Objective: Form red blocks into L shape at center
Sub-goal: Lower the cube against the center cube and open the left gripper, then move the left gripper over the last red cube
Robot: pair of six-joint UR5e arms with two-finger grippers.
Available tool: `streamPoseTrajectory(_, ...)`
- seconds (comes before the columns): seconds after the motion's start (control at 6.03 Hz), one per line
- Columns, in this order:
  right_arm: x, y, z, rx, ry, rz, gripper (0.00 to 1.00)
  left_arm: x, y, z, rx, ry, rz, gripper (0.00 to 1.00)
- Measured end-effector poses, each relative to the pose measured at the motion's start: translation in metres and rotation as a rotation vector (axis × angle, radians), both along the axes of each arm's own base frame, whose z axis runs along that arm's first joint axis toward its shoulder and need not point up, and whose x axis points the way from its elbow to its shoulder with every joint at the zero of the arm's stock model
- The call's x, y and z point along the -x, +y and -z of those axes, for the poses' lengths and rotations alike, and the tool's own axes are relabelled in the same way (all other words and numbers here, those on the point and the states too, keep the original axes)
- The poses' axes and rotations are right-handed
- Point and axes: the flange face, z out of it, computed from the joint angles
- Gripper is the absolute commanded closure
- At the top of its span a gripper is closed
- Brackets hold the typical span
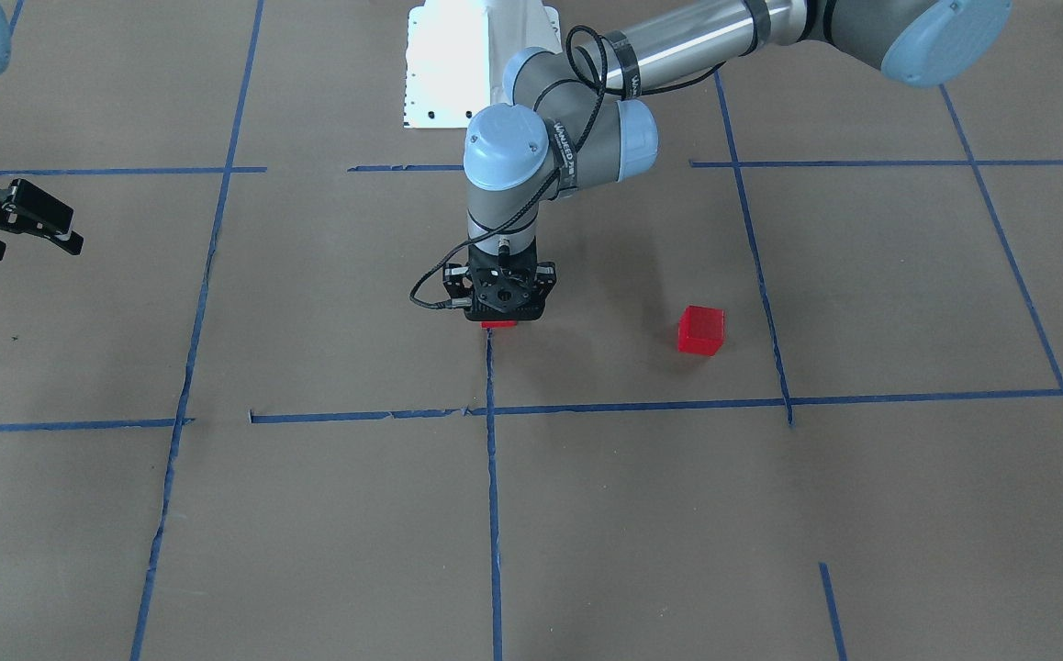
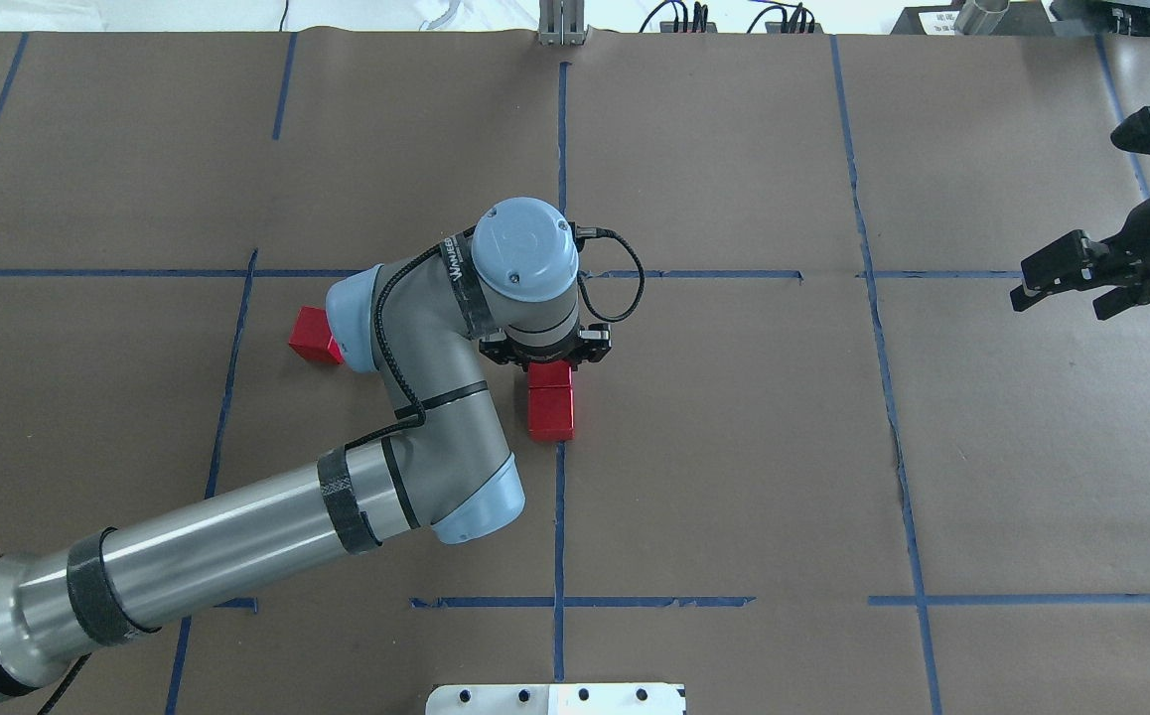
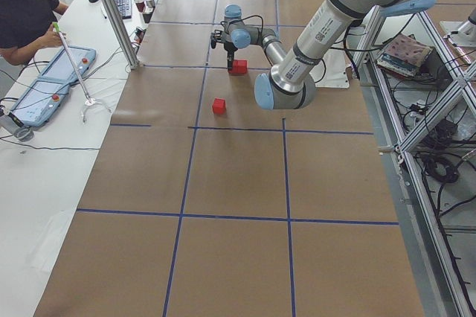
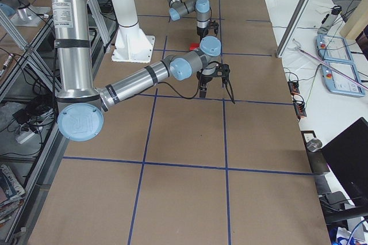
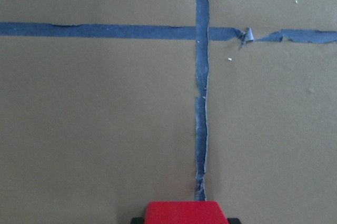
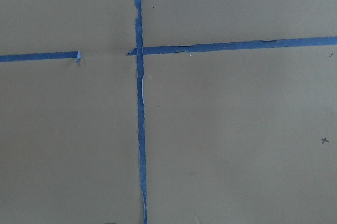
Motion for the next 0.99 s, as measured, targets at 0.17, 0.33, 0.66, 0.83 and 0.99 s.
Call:
streamPoseTrajectory(0.17, 0.0, 0.0, 0.0, 0.001, 0.001, 0.0, 0.0, 0.0, 0.0, 0.001, -0.001, 0.001, 0.0, 0.0)
streamPoseTrajectory(0.33, 0.0, 0.0, -0.001, 0.003, 0.001, 0.0, 0.0, 0.003, 0.001, 0.005, -0.005, 0.008, 0.001, 0.0)
streamPoseTrajectory(0.66, 0.001, -0.001, -0.002, 0.004, 0.002, 0.001, 0.0, 0.042, -0.016, 0.015, -0.029, 0.045, 0.043, 0.01)
streamPoseTrajectory(0.83, 0.0, -0.001, -0.002, 0.004, 0.002, 0.0, 0.0, 0.081, -0.031, -0.001, -0.055, 0.049, 0.065, 0.01)
streamPoseTrajectory(0.99, 0.0, -0.001, -0.002, 0.005, 0.002, 0.0, 0.0, 0.125, -0.045, -0.028, -0.109, 0.031, 0.053, 0.01)
